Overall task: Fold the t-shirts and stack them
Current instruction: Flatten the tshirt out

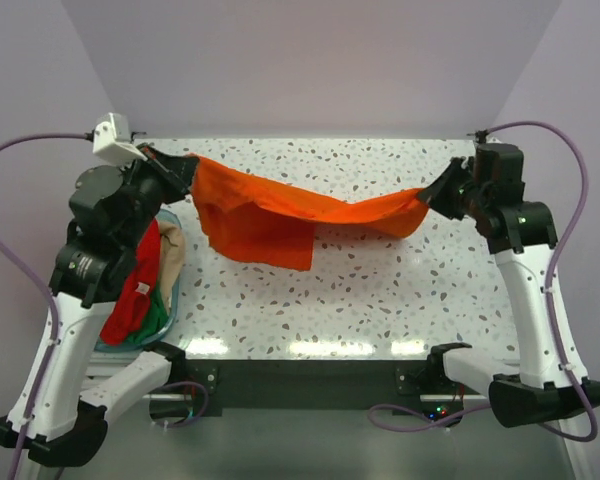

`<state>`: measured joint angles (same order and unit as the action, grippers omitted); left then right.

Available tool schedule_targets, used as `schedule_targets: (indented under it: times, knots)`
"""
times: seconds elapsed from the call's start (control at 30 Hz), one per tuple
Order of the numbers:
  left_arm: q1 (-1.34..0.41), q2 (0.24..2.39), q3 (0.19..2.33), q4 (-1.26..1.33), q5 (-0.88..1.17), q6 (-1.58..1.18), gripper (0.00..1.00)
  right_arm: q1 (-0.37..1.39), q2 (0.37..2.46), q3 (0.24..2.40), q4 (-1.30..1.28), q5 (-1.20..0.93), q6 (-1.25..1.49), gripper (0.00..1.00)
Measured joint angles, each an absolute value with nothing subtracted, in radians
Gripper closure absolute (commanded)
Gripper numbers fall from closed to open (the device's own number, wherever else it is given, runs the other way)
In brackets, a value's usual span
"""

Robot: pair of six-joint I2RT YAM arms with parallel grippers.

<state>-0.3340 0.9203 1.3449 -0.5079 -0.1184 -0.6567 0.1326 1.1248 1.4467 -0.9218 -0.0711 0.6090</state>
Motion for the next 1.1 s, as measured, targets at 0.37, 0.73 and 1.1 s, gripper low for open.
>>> schedule_targets:
  times: [0.37,0.73,1.1]
  knots:
    - [-0.334,0.926,1.702,-0.616,-0.085,-0.641,1.00,0.117,1.128,1.888,-1.032,-0.071,0.564,1.00]
    - [-0.334,1.141,1.761,-0.507,-0.124,-0.596,1.00,0.113,1.339,1.962,-0.944,-0.098,0.564,1.00]
    - [-0.185,1.857,2.225,-0.343,0.012,-0.541,1.00,0.012,1.905,2.196,-0.670,-0.237,0.649,1.00]
